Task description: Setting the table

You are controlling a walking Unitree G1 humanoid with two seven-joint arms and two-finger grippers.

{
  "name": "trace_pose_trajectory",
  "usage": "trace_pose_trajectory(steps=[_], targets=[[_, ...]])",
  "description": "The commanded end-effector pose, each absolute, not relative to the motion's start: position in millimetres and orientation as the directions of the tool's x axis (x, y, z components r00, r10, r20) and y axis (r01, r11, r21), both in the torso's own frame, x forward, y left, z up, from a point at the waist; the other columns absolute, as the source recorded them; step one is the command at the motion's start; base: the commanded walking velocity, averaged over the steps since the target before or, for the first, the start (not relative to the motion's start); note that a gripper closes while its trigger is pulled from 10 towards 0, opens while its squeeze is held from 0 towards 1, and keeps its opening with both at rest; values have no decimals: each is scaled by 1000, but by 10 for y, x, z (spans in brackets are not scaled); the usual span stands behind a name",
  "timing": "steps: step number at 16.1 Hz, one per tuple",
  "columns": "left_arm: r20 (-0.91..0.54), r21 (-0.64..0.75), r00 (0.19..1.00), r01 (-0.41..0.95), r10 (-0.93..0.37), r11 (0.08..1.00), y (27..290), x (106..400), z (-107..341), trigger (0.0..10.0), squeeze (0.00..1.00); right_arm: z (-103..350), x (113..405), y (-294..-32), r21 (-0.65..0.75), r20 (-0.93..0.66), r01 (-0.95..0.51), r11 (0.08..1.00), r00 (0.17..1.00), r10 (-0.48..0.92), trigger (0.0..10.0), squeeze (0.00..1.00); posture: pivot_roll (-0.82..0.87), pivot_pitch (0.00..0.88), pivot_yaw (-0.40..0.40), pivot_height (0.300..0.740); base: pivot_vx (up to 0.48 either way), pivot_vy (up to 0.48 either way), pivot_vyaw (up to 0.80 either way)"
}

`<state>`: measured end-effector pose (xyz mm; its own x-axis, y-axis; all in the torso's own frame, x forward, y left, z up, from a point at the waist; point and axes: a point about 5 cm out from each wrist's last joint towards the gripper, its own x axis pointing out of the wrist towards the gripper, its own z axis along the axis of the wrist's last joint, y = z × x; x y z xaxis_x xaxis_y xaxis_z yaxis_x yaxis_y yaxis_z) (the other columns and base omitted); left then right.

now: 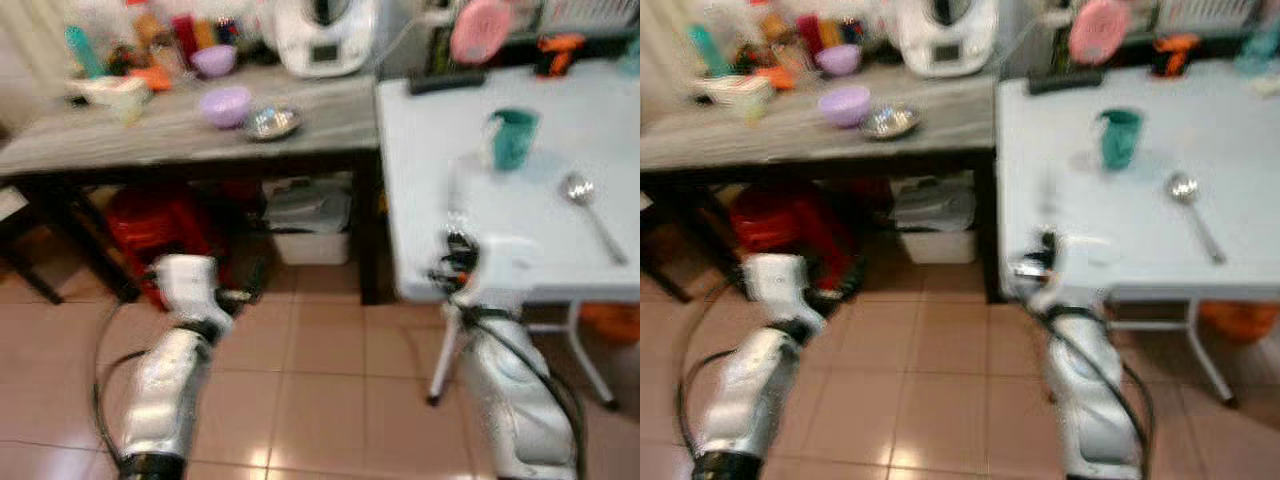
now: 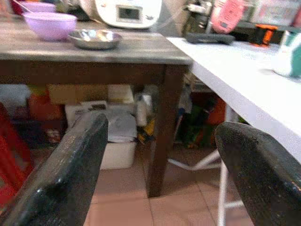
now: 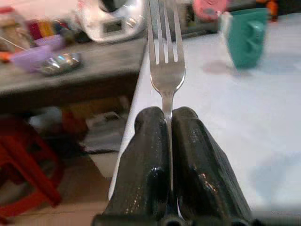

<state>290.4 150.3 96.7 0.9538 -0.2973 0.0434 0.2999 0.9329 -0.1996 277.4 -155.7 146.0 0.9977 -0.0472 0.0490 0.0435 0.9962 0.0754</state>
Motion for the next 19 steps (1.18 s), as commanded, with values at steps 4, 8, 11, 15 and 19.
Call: trace_pose_trajectory(steps=[4, 8, 11, 15, 19], targets=[[39, -178, 965, 263, -260, 948, 1603, 2932, 980, 10000, 0, 1532, 2799, -1475, 87, 82, 17, 996, 996, -24, 10000, 0, -72, 30, 109, 740, 0, 418, 0], [32, -172, 970, 244, -242, 954, 1599, 2932, 972, 10000, 0, 1532, 2801, -1487, 82, 83, 23, 996, 996, -29, 10000, 0, -73, 29, 109, 740, 0, 286, 0], [44, -150, 965, 263, -259, 953, 1587, 2921, 984, 10000, 0, 1536, 2800, -1488, 78, 88, 26, 997, 996, -33, 10000, 0, -75, 28, 111, 740, 0, 0, 0], [58, -164, 961, 276, -270, 947, 1591, 2926, 1005, 10000, 0, 1540, 2797, -1494, 73, 93, 26, 997, 995, -33, 10000, 0, -76, 30, 111, 740, 66, 0, 0], [61, -169, 959, 282, -275, 944, 1575, 2907, 992, 10000, 0, 1527, 2784, -1497, 76, 91, 24, 997, 995, -31, 10000, 0, -78, 30, 108, 740, 300, 0, 0]])
